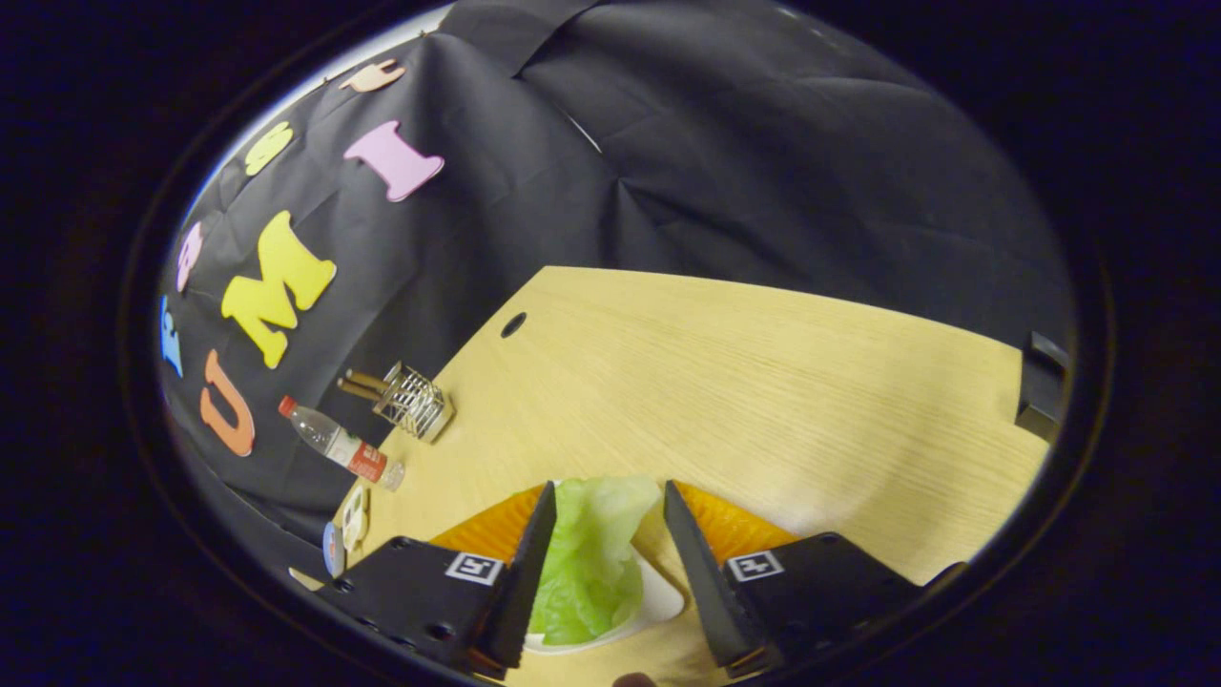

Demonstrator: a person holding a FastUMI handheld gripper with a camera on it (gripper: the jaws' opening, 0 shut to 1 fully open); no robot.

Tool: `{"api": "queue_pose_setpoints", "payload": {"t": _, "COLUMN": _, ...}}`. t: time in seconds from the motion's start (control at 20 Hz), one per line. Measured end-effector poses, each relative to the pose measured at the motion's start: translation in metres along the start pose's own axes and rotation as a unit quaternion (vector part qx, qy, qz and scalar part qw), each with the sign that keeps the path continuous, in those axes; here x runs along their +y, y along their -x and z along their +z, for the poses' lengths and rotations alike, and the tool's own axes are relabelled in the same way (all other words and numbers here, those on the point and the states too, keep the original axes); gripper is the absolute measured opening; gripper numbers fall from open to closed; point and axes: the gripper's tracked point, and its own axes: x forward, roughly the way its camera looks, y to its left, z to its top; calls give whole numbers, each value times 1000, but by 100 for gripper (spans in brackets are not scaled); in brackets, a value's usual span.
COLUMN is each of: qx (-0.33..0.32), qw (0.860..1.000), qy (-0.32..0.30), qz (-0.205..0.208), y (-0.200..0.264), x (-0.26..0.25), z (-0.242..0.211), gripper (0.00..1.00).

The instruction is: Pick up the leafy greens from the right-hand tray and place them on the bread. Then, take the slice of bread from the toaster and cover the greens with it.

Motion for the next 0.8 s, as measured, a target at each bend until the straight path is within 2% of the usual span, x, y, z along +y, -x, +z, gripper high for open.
{"api": "queue_pose_setpoints", "payload": {"t": 0.3, "qx": -5, "qw": 1000, "qy": 10, "qz": -5, "y": 2, "x": -5, "z": 6, "gripper": 30}}
{"api": "queue_pose_setpoints", "payload": {"t": 0.45, "qx": -13, "qw": 1000, "qy": 18, "qz": -3, "y": -5, "x": -3, "z": 0, "gripper": 3}}
{"api": "queue_pose_setpoints", "payload": {"t": 0.5, "qx": -17, "qw": 1000, "qy": 21, "qz": 4, "y": 4, "x": 2, "z": 9, "gripper": 0}}
{"api": "queue_pose_setpoints", "payload": {"t": 0.8, "qx": -63, "qw": 996, "qy": 15, "qz": 62, "y": 46, "x": 42, "z": 21, "gripper": 0}}
